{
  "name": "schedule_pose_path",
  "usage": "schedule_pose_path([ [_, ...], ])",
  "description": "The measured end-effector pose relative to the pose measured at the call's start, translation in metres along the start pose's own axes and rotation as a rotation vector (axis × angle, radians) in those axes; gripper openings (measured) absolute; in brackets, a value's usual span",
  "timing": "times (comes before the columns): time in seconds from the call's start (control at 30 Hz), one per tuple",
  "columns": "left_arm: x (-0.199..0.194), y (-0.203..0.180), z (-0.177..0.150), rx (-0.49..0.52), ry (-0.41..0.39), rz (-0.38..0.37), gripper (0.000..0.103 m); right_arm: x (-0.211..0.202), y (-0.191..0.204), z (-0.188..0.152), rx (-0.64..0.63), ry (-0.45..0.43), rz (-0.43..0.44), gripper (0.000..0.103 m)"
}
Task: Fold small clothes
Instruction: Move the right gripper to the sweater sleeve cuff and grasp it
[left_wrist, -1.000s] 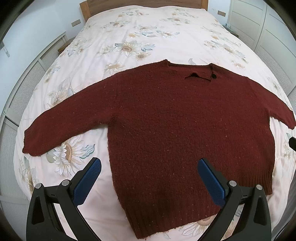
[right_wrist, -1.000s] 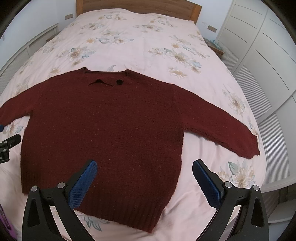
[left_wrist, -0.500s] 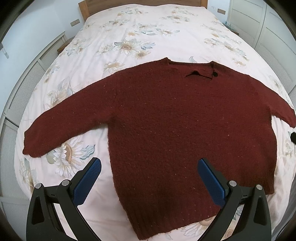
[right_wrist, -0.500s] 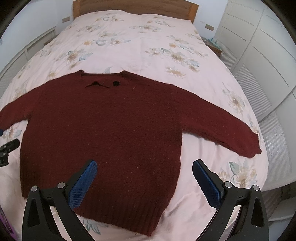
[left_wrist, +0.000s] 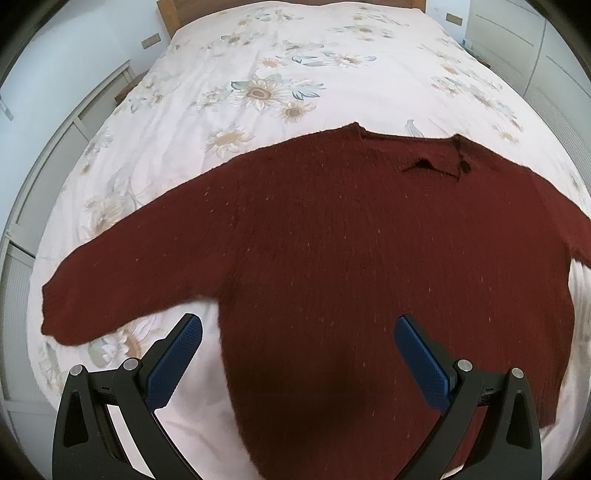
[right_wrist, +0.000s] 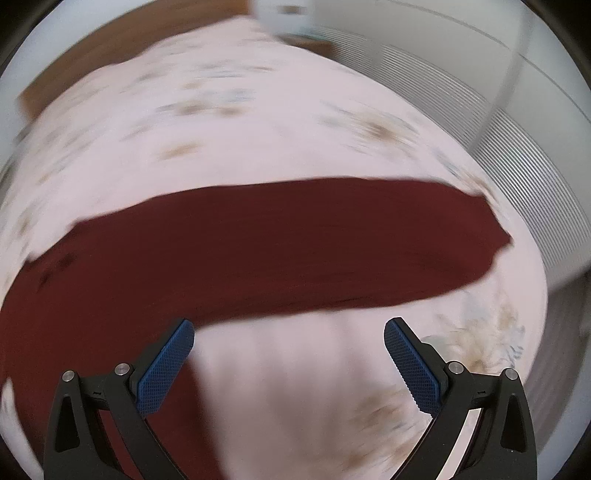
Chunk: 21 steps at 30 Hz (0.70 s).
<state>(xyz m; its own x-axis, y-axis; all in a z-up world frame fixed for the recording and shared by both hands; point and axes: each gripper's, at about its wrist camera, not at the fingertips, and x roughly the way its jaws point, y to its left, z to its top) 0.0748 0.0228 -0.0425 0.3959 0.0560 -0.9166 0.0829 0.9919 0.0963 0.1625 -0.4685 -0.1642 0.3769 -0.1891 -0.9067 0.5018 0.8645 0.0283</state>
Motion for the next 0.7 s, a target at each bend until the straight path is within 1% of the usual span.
schedule_pose_path([
  [0.03,0.003,0.001,0.002,-0.003,0.002,-0.002,0.102,0.006,-0.011,0.004,0.027,0.004,-0.011,0.103],
  [0.1,0.01,0.001,0.006,-0.007,0.008,-0.006,0.102,0.027,-0.047,0.013,0.111,0.032,-0.039,0.103],
  [0.17,0.015,0.002,0.007,-0.009,0.012,-0.03,0.102,0.043,-0.077,0.018,0.177,0.057,-0.067,0.103],
  [0.27,0.024,0.003,0.008,-0.015,0.027,-0.05,0.102,0.056,-0.109,0.017,0.261,0.076,-0.08,0.103],
  [0.37,0.031,0.004,0.008,-0.018,0.043,-0.043,0.102,0.067,-0.131,0.018,0.331,0.08,-0.068,0.103],
  [0.5,0.04,0.006,0.006,-0.01,0.058,-0.024,0.102,0.08,-0.139,0.021,0.342,0.093,-0.007,0.102],
  [0.53,0.042,0.007,0.005,-0.006,0.062,-0.023,0.102,0.084,-0.137,0.023,0.336,0.103,-0.004,0.095],
  [0.57,0.044,0.006,0.004,-0.003,0.065,-0.023,0.102,0.087,-0.135,0.024,0.322,0.115,-0.01,0.085],
  [0.6,0.045,0.007,0.002,-0.001,0.071,-0.023,0.102,0.093,-0.134,0.029,0.312,0.121,-0.018,0.078],
  [0.67,0.048,0.008,0.0,0.003,0.078,-0.022,0.102,0.092,-0.131,0.032,0.294,0.115,-0.02,0.053],
  [0.7,0.048,0.008,-0.001,0.004,0.08,-0.022,0.102,0.091,-0.131,0.033,0.293,0.113,-0.022,0.044],
])
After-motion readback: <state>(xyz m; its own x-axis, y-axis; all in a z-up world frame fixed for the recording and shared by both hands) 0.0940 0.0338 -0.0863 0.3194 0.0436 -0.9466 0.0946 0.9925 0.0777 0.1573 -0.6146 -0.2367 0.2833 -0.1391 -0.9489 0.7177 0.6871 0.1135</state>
